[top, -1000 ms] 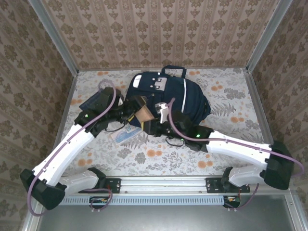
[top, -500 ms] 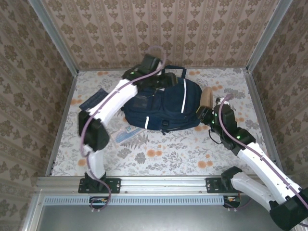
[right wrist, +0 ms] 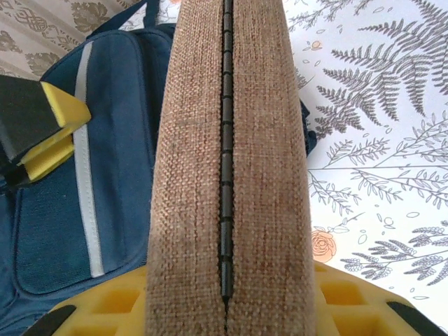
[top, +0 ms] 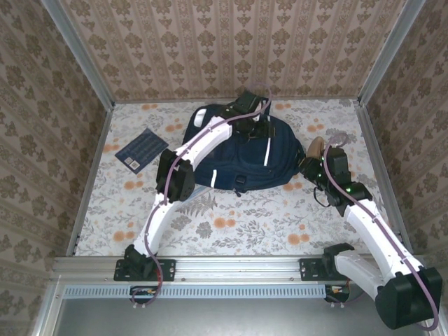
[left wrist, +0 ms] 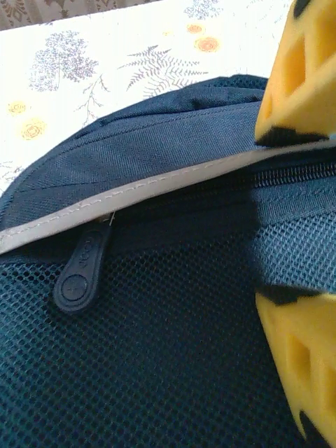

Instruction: Pack the student bag

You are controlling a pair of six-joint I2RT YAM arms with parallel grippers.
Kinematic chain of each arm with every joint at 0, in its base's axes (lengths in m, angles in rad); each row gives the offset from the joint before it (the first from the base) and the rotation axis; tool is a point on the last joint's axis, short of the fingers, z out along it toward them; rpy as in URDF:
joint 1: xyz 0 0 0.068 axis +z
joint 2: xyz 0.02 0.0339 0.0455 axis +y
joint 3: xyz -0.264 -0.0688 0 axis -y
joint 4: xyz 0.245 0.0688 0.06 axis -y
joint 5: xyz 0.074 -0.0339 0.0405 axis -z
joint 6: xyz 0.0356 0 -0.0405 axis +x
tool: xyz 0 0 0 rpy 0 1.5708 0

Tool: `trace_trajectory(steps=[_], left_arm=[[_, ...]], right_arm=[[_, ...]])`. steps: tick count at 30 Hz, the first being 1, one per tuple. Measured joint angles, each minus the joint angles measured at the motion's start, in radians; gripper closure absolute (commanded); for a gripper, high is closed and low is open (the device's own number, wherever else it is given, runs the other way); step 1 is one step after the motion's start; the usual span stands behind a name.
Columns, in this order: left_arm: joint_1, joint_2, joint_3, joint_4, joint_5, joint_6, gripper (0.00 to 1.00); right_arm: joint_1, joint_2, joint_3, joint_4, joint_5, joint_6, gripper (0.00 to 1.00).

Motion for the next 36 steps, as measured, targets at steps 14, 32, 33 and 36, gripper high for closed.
trace_trajectory(steps=[14, 32, 33, 36], left_arm=[[-0.023, -0.006, -0.029, 0.051, 0.020, 0.010, 0.51], [-0.064, -0.005, -0.041, 0.038, 0.038, 0.021, 1.00], [-0.061, -0.005, -0.041, 0.036, 0.044, 0.026, 1.00], [-0.046, -0.007, -0.041, 0.030, 0.074, 0.036, 1.00]], right_arm=[[-0.023, 0.079, 0.000, 0.067, -0.092, -0.007, 0.78], [-0.032, -0.007, -0.022, 0.076, -0.099, -0.006, 0.78], [-0.033, -0.009, -0.022, 0.075, -0.098, -0.006, 0.78], [-0.034, -0.010, -0.021, 0.065, -0.098, -0.008, 0.76]])
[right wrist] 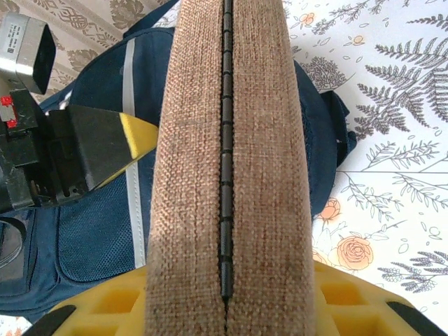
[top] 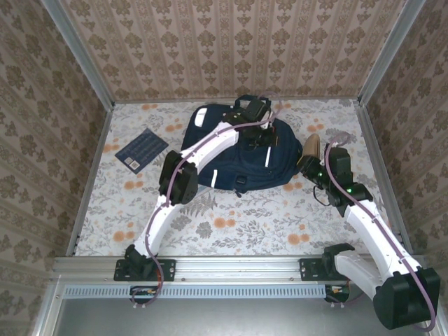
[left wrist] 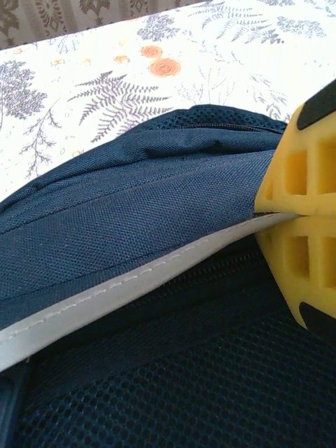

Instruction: Pack the student bag

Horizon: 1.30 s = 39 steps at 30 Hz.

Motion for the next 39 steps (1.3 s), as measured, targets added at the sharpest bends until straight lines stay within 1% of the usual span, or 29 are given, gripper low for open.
trace_trajectory(steps=[3, 6, 7, 9, 11, 13, 16, 18, 21, 24, 33, 36, 39], left_arm=[[0.021, -0.044, -0.059, 0.005, 0.039, 0.014, 1.00], [0.051, -0.147, -0.158, 0.007, 0.091, 0.018, 1.00], [0.063, -0.182, -0.181, 0.005, 0.108, 0.019, 1.00], [0.096, -0.265, -0.217, -0.003, 0.142, 0.018, 1.00], [0.132, -0.335, -0.237, -0.017, 0.175, 0.018, 1.00], [0.167, -0.393, -0.249, -0.026, 0.211, 0.018, 1.00], [0.209, -0.454, -0.283, -0.030, 0.264, 0.016, 1.00], [0.220, -0.472, -0.312, -0.024, 0.301, 0.010, 1.00], [0.224, -0.473, -0.335, -0.014, 0.341, 0.002, 1.00], [0.230, -0.473, -0.340, -0.013, 0.374, -0.008, 1.00], [0.254, -0.473, -0.340, 0.013, 0.430, -0.050, 1.00], [0.254, -0.473, -0.340, 0.016, 0.436, -0.055, 1.00], [0.260, -0.473, -0.340, 0.021, 0.444, -0.066, 1.00]], right_arm=[[0.000, 0.000, 0.010, -0.035, 0.011, -0.011, 0.72], [-0.005, 0.000, 0.029, -0.058, 0.023, -0.022, 0.67], [-0.007, 0.000, 0.033, -0.058, 0.023, -0.024, 0.67], [-0.010, 0.007, 0.038, -0.056, 0.021, -0.031, 0.68], [-0.018, 0.025, 0.039, -0.037, -0.011, -0.039, 0.73], [-0.030, 0.060, 0.039, 0.010, -0.082, -0.041, 0.77], [-0.040, 0.151, 0.042, 0.120, -0.239, -0.040, 0.78], [-0.041, 0.238, 0.052, 0.193, -0.356, -0.036, 0.78], [-0.037, 0.381, 0.059, 0.344, -0.538, 0.019, 0.79], [-0.017, 0.496, 0.076, 0.465, -0.657, 0.072, 0.79], [0.113, 0.744, 0.218, 0.726, -0.872, 0.142, 0.78], [0.154, 0.819, 0.284, 0.729, -0.917, 0.134, 0.77], [0.190, 0.892, 0.372, 0.663, -0.924, 0.084, 0.75]])
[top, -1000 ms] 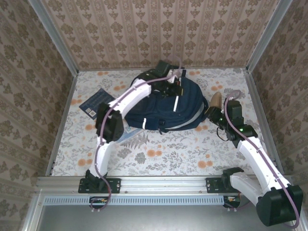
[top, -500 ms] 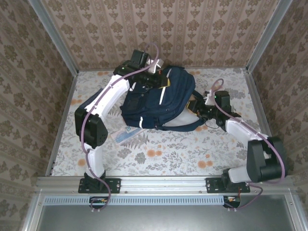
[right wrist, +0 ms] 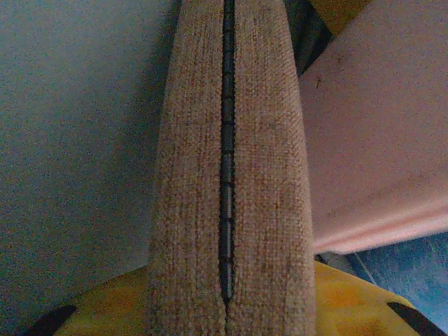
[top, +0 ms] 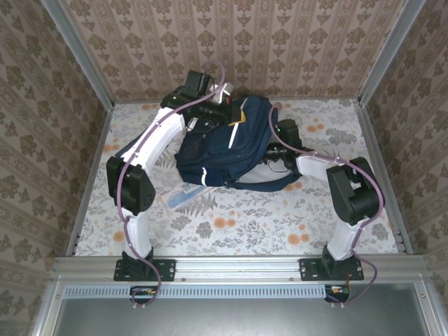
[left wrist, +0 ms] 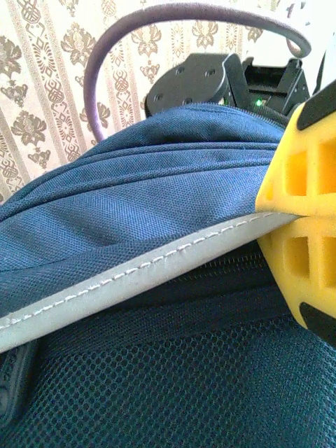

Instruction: Pack the student bag

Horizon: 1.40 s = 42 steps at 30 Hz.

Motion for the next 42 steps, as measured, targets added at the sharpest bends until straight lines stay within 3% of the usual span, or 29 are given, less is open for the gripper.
trace_trajectory(steps=[2, 6, 8, 20, 28, 36, 42], left_arm=[[0.005, 0.000, 0.000, 0.010, 0.002, -0.005, 1.00], [0.016, 0.000, -0.003, 0.023, 0.004, -0.015, 1.00], [0.021, 0.000, -0.006, 0.024, 0.005, -0.021, 1.00], [0.040, -0.009, -0.053, 0.068, 0.051, -0.038, 1.00], [0.039, -0.012, -0.071, 0.077, 0.055, -0.045, 1.00], [0.037, -0.020, -0.101, 0.111, 0.046, -0.053, 1.00], [0.037, -0.031, -0.105, 0.123, 0.028, -0.053, 1.00]], right_arm=[[0.024, 0.049, 0.065, -0.063, 0.004, -0.044, 0.69], [0.075, 0.113, 0.177, -0.200, 0.066, -0.145, 0.34], [0.096, 0.118, 0.214, -0.266, 0.117, -0.194, 0.23], [0.093, -0.102, 0.084, -0.438, 0.434, -0.336, 0.14], [0.081, -0.211, -0.027, -0.462, 0.571, -0.336, 0.17], [0.069, -0.344, -0.171, -0.428, 0.605, -0.270, 0.64], [0.084, -0.316, -0.209, -0.389, 0.554, -0.226, 0.75]])
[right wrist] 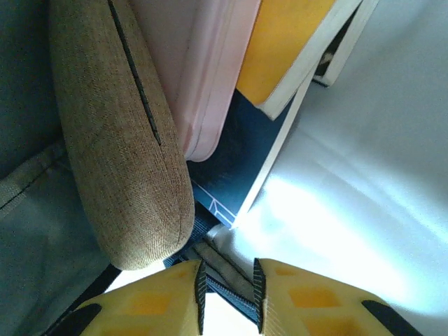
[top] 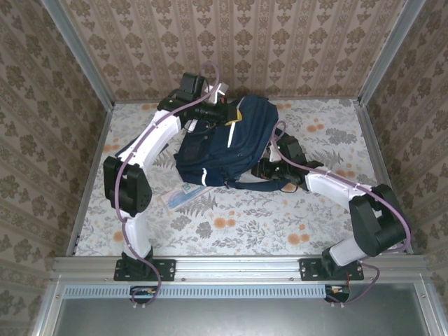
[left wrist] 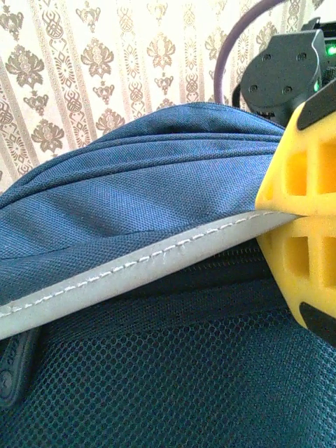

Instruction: Pack the student bag

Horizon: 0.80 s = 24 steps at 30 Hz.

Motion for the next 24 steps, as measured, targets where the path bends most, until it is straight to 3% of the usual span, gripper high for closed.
trace_trajectory(steps=[8, 14, 19, 24], left_arm=[[-0.012, 0.000, 0.000, 0.001, -0.016, 0.000, 1.00], [-0.010, 0.000, 0.000, 0.002, -0.032, 0.000, 1.00], [-0.010, 0.031, 0.039, -0.019, -0.039, 0.002, 1.00], [-0.012, 0.135, 0.161, -0.068, -0.044, 0.020, 0.97]], right_arm=[[0.044, 0.177, 0.031, 0.162, -0.083, 0.090, 0.73], [0.038, 0.281, 0.090, 0.291, -0.072, 0.163, 0.42], [0.011, 0.243, 0.074, 0.276, 0.101, 0.185, 0.36], [-0.011, 0.034, 0.050, 0.077, 0.395, 0.177, 0.29]])
